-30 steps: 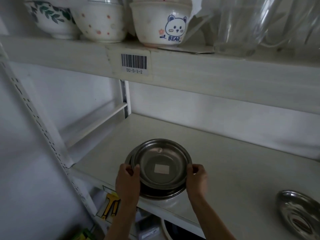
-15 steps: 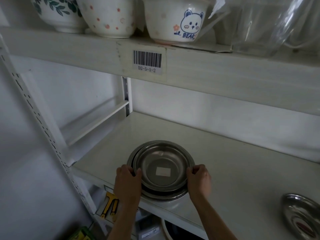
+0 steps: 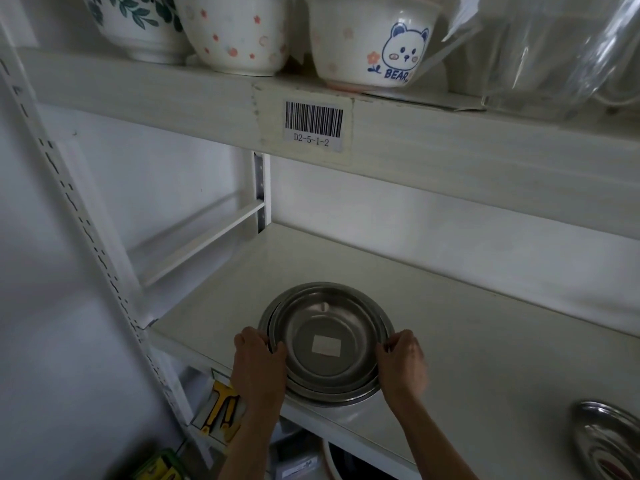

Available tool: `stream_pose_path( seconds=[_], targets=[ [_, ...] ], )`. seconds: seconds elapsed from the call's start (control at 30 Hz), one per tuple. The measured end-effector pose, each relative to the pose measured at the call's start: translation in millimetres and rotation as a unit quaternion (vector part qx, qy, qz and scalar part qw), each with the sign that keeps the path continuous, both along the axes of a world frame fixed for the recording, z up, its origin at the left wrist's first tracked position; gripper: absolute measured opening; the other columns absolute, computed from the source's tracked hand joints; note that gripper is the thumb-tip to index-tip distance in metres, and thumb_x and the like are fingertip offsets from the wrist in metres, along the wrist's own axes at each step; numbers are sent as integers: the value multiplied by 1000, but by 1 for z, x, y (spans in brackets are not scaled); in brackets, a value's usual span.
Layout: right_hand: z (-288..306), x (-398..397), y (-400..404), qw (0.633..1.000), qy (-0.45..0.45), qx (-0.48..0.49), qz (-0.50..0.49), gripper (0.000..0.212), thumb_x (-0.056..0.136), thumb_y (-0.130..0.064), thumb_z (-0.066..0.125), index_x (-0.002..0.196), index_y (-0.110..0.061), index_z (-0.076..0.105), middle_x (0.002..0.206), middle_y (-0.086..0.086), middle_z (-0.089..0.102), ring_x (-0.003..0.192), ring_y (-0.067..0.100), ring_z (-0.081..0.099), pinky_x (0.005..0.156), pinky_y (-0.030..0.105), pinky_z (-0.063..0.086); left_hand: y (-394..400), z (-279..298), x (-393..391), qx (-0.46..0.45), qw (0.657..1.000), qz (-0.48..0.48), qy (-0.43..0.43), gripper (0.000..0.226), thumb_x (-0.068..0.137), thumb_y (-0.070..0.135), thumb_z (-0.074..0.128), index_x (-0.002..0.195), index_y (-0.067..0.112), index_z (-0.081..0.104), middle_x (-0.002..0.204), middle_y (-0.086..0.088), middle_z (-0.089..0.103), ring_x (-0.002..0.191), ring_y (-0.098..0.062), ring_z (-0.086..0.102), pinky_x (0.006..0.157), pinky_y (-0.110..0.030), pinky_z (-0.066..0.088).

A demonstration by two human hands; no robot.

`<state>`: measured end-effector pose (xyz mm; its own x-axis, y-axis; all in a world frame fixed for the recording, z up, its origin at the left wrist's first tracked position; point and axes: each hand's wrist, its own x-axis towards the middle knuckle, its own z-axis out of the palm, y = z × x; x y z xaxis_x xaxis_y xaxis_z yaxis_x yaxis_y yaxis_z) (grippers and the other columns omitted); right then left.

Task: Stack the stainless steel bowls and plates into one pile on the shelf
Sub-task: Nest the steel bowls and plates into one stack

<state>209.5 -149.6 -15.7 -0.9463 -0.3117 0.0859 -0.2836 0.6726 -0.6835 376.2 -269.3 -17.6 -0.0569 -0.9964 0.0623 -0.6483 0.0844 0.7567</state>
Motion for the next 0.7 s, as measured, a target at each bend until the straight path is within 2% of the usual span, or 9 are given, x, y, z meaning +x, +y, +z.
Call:
stream_pose_path(
  seconds=[0.13, 0.27, 0.37, 0.47, 0.53, 0.63, 0.7],
  targets=[
    [-2, -2, 4, 1000, -7, -17, 4, 18, 87, -22, 66, 93, -18, 50, 98, 6, 62, 73, 22, 55, 62, 32, 45, -2, -6, 4, 10, 999, -7, 50, 39, 81, 28, 73, 105, 13, 47, 105, -5, 51, 75, -20, 53, 62, -30, 39],
    [-1, -9, 0, 998, -41, -53, 16, 42, 83, -30, 74, 115, -14, 53, 115, 8, 57, 82, 19, 52, 70, 30, 41, -20, -10, 4, 70, 988, -1, 141, 61, 79, 32, 76, 128, 7, 49, 118, -15, 54, 89, -25, 57, 74, -31, 44],
    [6, -17, -7, 994, -76, -80, 18, 56, 83, -38, 72, 129, -14, 50, 122, 10, 53, 88, 19, 50, 78, 32, 41, -36, -9, 0, 103, 980, -25, 167, 59, 83, 32, 72, 130, 2, 53, 119, -19, 64, 99, -30, 63, 81, -32, 46],
    [6, -29, -17, 988, -132, -79, 12, 65, 81, -45, 72, 133, -14, 48, 127, 12, 52, 99, 27, 58, 88, 38, 48, -46, -10, -6, 114, 978, -50, 165, 48, 86, 30, 68, 123, -1, 60, 111, -18, 69, 89, -24, 61, 78, -29, 44],
    [-2, -34, -21, 980, -183, -76, 16, 63, 80, -49, 71, 130, -14, 53, 122, 12, 59, 105, 31, 61, 92, 43, 51, -49, -13, -7, 121, 977, -52, 167, 43, 88, 27, 67, 120, -1, 62, 109, -18, 69, 89, -25, 61, 78, -30, 44],
    [-8, -36, -21, 962, -243, -119, 32, 42, 86, -39, 69, 113, -8, 64, 96, 11, 69, 90, 31, 65, 81, 42, 55, -45, -17, -8, 125, 972, -47, 194, 33, 89, 20, 65, 113, -2, 62, 93, -12, 65, 81, -24, 58, 74, -29, 43],
    [-11, -37, -21, 953, -261, -150, 35, 34, 86, -34, 70, 107, -7, 68, 90, 13, 70, 85, 31, 67, 78, 43, 57, -42, -18, -8, 120, 970, -46, 204, 29, 88, 19, 66, 110, 0, 62, 84, -6, 61, 78, -26, 59, 71, -28, 43]
  ],
)
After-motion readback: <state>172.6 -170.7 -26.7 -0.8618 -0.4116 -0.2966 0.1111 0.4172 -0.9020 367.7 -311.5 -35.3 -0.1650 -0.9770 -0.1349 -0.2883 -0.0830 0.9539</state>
